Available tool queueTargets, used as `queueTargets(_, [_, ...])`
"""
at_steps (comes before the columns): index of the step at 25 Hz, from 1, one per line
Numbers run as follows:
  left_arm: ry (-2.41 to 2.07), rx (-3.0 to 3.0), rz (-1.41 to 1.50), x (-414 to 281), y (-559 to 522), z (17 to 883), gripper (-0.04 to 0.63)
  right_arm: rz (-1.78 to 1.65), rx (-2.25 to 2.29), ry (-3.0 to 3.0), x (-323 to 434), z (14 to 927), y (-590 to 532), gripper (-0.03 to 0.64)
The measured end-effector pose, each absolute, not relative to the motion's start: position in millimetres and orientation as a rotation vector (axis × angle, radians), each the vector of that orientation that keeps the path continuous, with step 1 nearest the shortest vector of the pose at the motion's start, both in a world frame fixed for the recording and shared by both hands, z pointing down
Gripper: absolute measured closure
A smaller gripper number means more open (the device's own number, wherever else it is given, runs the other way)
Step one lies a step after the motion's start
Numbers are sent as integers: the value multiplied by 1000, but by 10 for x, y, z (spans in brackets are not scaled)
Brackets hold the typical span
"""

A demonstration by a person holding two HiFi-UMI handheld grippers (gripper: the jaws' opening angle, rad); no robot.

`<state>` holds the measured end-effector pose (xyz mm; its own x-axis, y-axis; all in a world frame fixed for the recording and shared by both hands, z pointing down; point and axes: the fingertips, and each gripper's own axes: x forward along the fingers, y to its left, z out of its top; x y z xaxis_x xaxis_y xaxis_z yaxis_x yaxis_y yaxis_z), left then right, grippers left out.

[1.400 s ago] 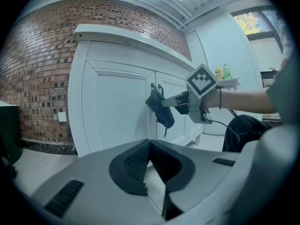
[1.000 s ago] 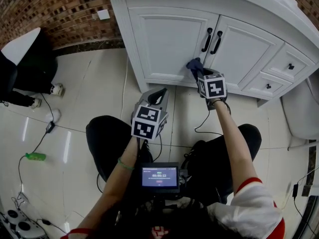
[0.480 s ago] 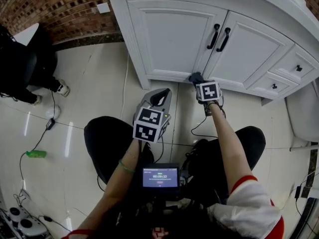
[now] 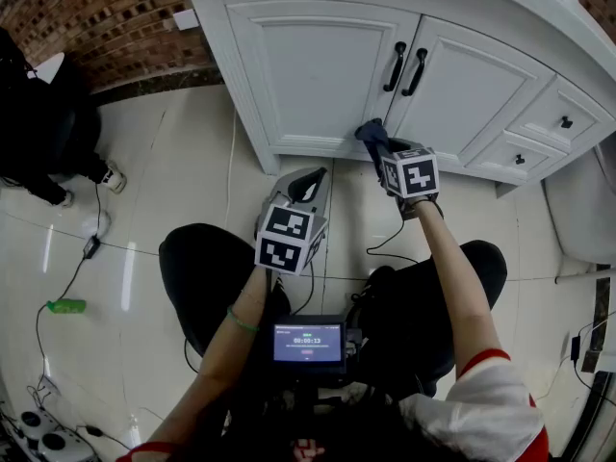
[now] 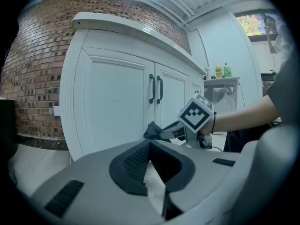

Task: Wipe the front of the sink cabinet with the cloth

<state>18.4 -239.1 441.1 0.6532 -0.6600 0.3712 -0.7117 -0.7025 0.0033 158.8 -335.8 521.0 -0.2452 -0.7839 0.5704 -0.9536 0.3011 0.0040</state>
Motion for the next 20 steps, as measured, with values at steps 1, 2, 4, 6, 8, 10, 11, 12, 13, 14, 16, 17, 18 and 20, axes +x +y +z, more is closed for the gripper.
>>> queueTargets(1, [-1131,2726,521,211,-2373,4391,575,448,1557,-2129,1608,5019,-3332,554])
queueTargets(2, [-1127,2734,520,237,-2359,4366,574,416,1569,-2152,1631,4833,-3306,554])
queueTargets(4, [-1121,2751,513,286,-2335,4298,575,349,1591,-2190,1681,4484,-3245,554])
queueTargets(6, [-1117,2771,501,334,-2313,4212,575,277,1613,-2225,1727,4141,-3176,554])
queueTargets(8, [-1112,2794,490,387,-2286,4122,575,207,1645,-2261,1779,3793,-3108,554])
queueTargets(10, [-1108,2822,479,448,-2250,4026,575,137,1684,-2284,1849,3459,-3047,554])
queueTargets(11, [-1107,2837,472,478,-2231,3974,575,103,1703,-2289,1889,3304,-3023,554])
queueTargets(12, [-1105,2851,464,507,-2211,3924,575,72,1719,-2291,1932,3160,-3002,554])
queueTargets(13, [-1102,2864,457,537,-2190,3878,575,45,1735,-2290,1978,3028,-2986,554])
queueTargets(14, [-1100,2877,451,566,-2170,3834,575,22,1751,-2288,2028,2907,-2973,554])
queueTargets(16, [-1098,2903,438,620,-2138,3745,575,-16,1783,-2277,2133,2696,-2959,554])
queueTargets(17, [-1095,2911,434,645,-2124,3708,575,-36,1799,-2268,2186,2602,-2959,554])
queueTargets(18, [-1089,2916,430,671,-2112,3673,575,-55,1816,-2256,2238,2512,-2960,554])
queueTargets(20, [-1075,2923,410,726,-2097,3589,574,-92,1847,-2234,2327,2350,-2963,554])
